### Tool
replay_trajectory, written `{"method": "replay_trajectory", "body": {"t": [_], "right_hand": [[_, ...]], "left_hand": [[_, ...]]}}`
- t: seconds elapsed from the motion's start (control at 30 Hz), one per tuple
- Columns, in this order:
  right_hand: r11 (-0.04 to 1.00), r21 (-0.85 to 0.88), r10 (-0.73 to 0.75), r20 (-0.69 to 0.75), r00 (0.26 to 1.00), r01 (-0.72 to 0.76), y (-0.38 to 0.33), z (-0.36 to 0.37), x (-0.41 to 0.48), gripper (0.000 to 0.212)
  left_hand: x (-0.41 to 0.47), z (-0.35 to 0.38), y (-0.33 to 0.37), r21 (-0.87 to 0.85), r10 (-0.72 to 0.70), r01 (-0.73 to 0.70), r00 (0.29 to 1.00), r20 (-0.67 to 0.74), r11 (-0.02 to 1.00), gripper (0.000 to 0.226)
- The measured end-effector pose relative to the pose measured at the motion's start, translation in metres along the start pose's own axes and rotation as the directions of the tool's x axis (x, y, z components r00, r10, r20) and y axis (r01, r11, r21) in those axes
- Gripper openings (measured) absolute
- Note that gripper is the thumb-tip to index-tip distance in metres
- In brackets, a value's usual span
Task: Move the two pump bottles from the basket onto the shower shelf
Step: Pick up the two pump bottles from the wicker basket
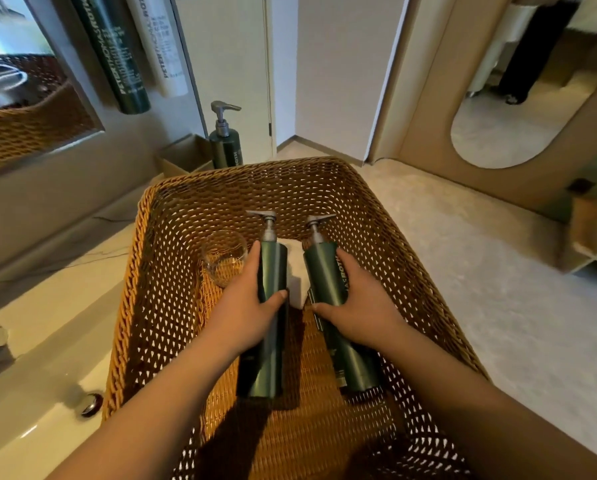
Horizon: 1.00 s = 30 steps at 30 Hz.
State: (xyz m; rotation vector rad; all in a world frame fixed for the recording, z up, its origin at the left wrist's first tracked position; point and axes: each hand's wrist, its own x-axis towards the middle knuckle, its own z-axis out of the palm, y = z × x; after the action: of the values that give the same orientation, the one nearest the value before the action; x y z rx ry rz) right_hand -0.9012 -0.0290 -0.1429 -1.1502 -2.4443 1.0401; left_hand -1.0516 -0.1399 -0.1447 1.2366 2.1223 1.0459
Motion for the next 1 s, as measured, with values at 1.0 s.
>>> {"method": "replay_trajectory", "body": {"t": [1.0], "right_hand": [[0.989,0.135,0.016,-0.496,0.868,0.059,-0.012,-0.142,-0.168,0.085]], "left_hand": [[-0.074,0.011,0.177,0.015,0.363,-0.365,0.929,0.075,0.931,0.079]]}}
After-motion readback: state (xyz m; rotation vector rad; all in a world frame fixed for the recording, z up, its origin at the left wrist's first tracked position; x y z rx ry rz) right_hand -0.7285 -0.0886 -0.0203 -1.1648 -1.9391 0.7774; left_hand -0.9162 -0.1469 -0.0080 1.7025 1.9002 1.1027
